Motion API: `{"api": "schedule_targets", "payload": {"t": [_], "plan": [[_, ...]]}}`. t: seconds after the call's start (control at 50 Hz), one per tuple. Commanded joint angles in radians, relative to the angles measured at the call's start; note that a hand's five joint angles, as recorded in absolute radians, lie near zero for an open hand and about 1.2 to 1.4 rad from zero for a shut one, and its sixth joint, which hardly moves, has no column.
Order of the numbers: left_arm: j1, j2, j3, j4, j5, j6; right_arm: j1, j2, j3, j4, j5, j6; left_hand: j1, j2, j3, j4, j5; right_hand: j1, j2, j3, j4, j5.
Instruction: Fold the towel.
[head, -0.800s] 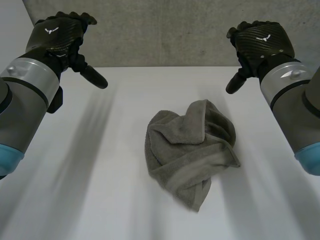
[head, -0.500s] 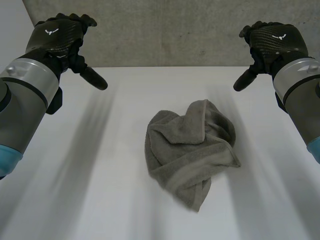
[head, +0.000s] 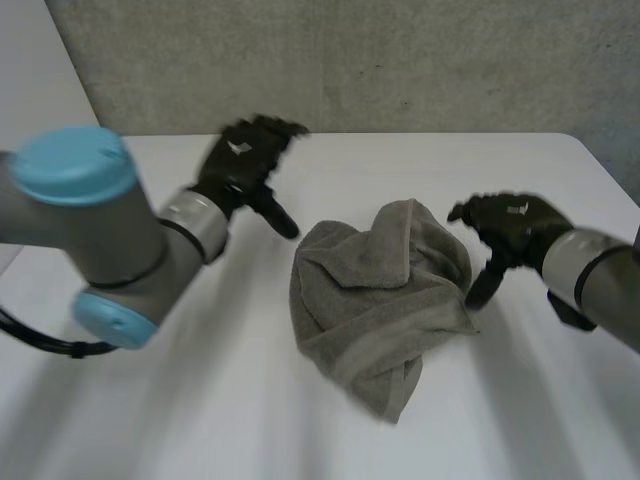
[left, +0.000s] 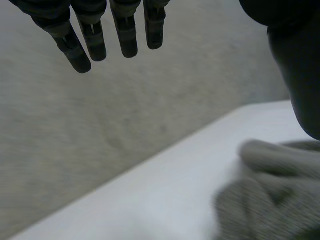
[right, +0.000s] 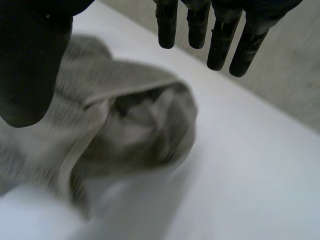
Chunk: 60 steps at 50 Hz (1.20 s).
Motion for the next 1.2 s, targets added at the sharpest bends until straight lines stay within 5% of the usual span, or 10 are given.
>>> {"api": "schedule_targets", "payload": {"t": [0.02, 0.2, 0.32, 0.52, 0.62, 0.66, 0.78, 1.1, 1.14, 1.2], "plan": [[-0.061, -0.198, 0.105, 0.001, 0.029, 0.088, -0.029, 0.067, 0.153, -0.15, -0.023, 0.056, 0.074, 0.065, 0.075, 0.075, 0.072, -0.056, -0.066, -0.062, -0.073, -0.058], [-0.115, -0.306, 0.105, -0.002, 0.03, 0.254, -0.053, 0.131, 0.183, -0.192, -0.094, 0.142, 0.44, 0.431, 0.441, 0.441, 0.438, 0.18, 0.17, 0.174, 0.163, 0.178], [-0.115, -0.298, 0.104, -0.014, 0.021, 0.271, -0.062, 0.162, 0.149, -0.198, -0.14, 0.166, 1.076, 1.066, 1.076, 1.076, 1.074, 1.02, 1.01, 1.014, 1.003, 1.018], [-0.072, -0.061, -0.066, -0.148, -0.281, 0.148, -0.045, 0.157, -0.096, -0.155, -0.134, 0.108, 1.131, 1.122, 1.132, 1.131, 1.129, 1.166, 1.155, 1.159, 1.148, 1.163], [-0.069, 0.103, -0.287, -0.149, -0.333, -0.006, -0.007, 0.217, -0.256, 0.043, -0.134, -0.116, 1.131, 1.122, 1.132, 1.131, 1.129, 1.166, 1.155, 1.159, 1.148, 1.163], [-0.069, 0.154, -0.363, -0.145, -0.333, -0.048, 0.05, 0.269, -0.334, 0.173, -0.107, -0.349, 1.131, 1.122, 1.132, 1.131, 1.129, 1.166, 1.155, 1.159, 1.148, 1.163], [-0.076, 0.312, -0.6, -0.119, -0.321, -0.14, 0.093, 0.312, -0.377, 0.239, -0.024, -0.568, 1.131, 1.122, 1.132, 1.131, 1.129, 1.166, 1.155, 1.159, 1.148, 1.163], [-0.107, 0.326, -0.611, -0.165, -0.218, -0.176, 0.112, 0.246, -0.337, 0.242, -0.053, -0.648, 0.409, 0.4, 0.41, 0.41, 0.407, 1.166, 1.155, 1.159, 1.148, 1.163], [-0.07, 0.378, -0.543, -0.16, -0.217, -0.162, 0.109, 0.214, -0.31, 0.239, -0.048, -0.683, 0.137, 0.128, 0.138, 0.138, 0.136, 1.166, 1.155, 1.159, 1.148, 1.163], [-0.009, 0.407, -0.475, -0.142, -0.208, -0.156, 0.109, 0.202, -0.285, 0.236, -0.045, -0.686, 0.063, 0.054, 0.064, 0.063, 0.061, 1.166, 1.155, 1.159, 1.148, 1.163]]}}
